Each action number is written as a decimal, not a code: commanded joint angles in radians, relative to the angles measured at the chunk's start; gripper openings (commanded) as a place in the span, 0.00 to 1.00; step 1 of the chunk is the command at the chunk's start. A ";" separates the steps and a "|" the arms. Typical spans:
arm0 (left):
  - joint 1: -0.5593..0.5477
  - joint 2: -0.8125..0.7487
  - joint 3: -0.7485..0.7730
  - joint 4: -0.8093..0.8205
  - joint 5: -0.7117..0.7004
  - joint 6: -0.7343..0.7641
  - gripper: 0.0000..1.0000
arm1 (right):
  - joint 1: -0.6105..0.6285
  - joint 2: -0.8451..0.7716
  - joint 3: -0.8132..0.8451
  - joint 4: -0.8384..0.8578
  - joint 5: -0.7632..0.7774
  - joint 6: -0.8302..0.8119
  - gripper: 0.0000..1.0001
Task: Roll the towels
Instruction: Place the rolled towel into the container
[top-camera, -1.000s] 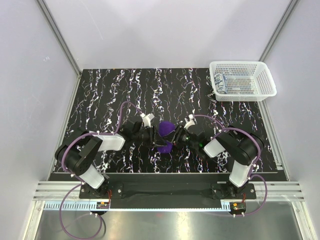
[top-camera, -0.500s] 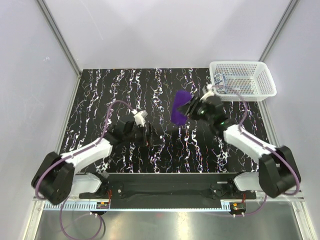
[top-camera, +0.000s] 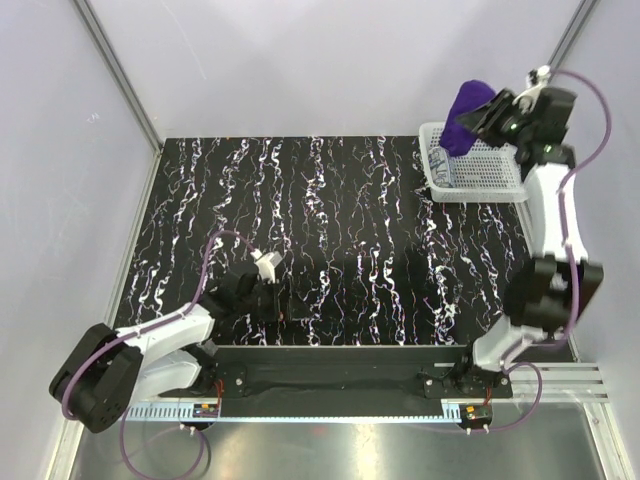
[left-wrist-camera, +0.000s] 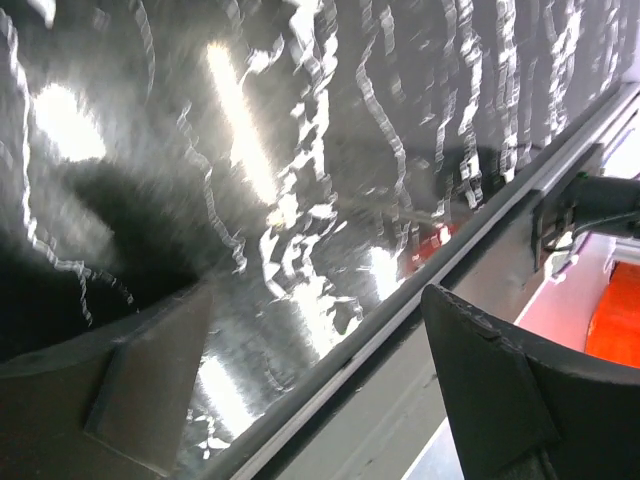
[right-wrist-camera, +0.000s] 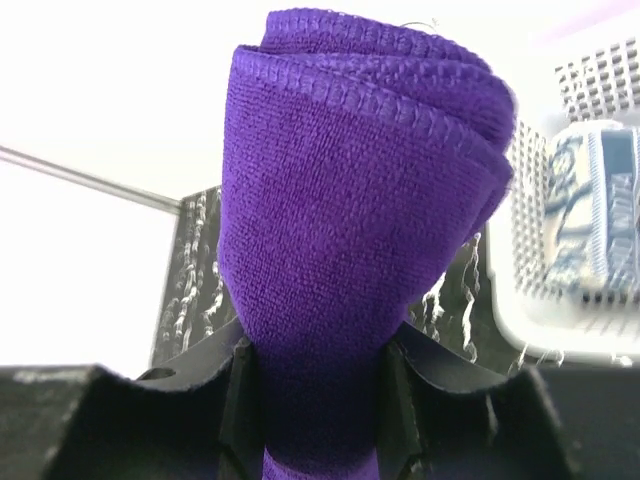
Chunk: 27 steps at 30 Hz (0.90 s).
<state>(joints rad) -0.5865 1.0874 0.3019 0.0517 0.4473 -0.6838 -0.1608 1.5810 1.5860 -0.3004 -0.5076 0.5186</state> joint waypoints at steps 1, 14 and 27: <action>0.001 0.009 -0.040 0.146 0.019 0.006 0.91 | -0.098 0.241 0.220 -0.128 -0.336 -0.014 0.29; 0.002 0.181 -0.073 0.306 0.060 0.063 0.92 | -0.203 0.746 0.738 -0.269 -0.436 -0.147 0.30; 0.002 0.250 -0.043 0.313 0.070 0.063 0.97 | -0.226 1.085 0.948 -0.341 -0.467 -0.169 0.30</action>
<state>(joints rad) -0.5865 1.2987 0.2638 0.4427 0.5453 -0.6586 -0.3935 2.6389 2.4744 -0.5964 -0.9543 0.3870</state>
